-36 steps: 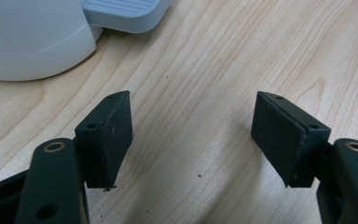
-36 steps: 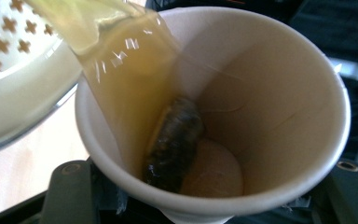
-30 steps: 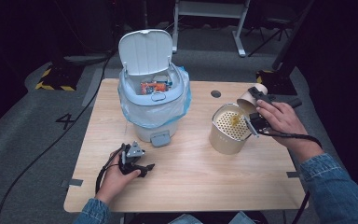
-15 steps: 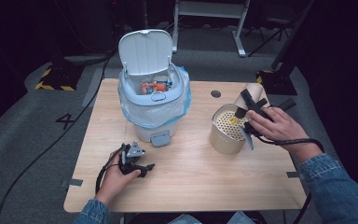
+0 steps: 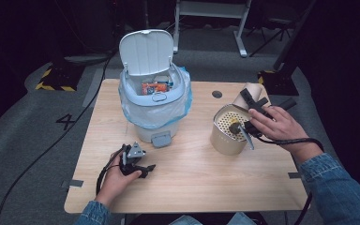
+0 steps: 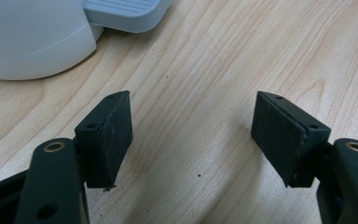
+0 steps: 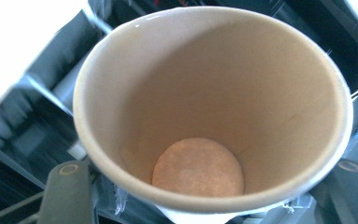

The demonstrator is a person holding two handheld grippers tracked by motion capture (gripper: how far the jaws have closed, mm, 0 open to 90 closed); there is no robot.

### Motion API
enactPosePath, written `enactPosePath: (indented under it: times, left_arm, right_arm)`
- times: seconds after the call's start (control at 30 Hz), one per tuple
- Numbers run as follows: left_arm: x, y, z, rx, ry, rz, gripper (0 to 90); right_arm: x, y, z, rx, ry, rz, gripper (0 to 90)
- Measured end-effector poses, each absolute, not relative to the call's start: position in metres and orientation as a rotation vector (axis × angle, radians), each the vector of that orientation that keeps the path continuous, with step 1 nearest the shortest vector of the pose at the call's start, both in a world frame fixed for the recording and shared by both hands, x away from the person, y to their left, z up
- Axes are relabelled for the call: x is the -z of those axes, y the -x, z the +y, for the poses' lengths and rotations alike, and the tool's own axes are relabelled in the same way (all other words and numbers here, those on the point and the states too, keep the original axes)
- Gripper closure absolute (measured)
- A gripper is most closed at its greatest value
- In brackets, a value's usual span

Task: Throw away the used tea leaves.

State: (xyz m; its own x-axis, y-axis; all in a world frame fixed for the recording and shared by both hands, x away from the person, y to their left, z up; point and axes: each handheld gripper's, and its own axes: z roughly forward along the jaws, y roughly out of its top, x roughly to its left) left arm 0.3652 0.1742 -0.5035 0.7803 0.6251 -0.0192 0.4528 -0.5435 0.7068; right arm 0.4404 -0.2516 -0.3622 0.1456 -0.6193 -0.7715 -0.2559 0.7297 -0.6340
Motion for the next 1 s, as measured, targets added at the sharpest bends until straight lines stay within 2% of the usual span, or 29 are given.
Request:
enactPosePath:
  times: [0.43, 0.87, 1.0]
  left_arm:
    - [0.503, -0.366, 0.191, -0.291, -2.243, 0.767, 32.4]
    - [0.503, -0.363, 0.196, -0.295, -2.243, 0.776, 32.6]
    - [0.504, -0.362, 0.199, -0.298, -2.24, 0.781, 32.5]
  right_arm:
    - [0.328, -0.454, -0.277, -0.343, 0.275, 1.87, 32.9]
    - [0.31, -0.453, -0.298, -1.113, -0.473, 2.225, 32.2]
    - [0.307, -0.452, -0.3, -1.264, -0.543, 2.276, 32.1]
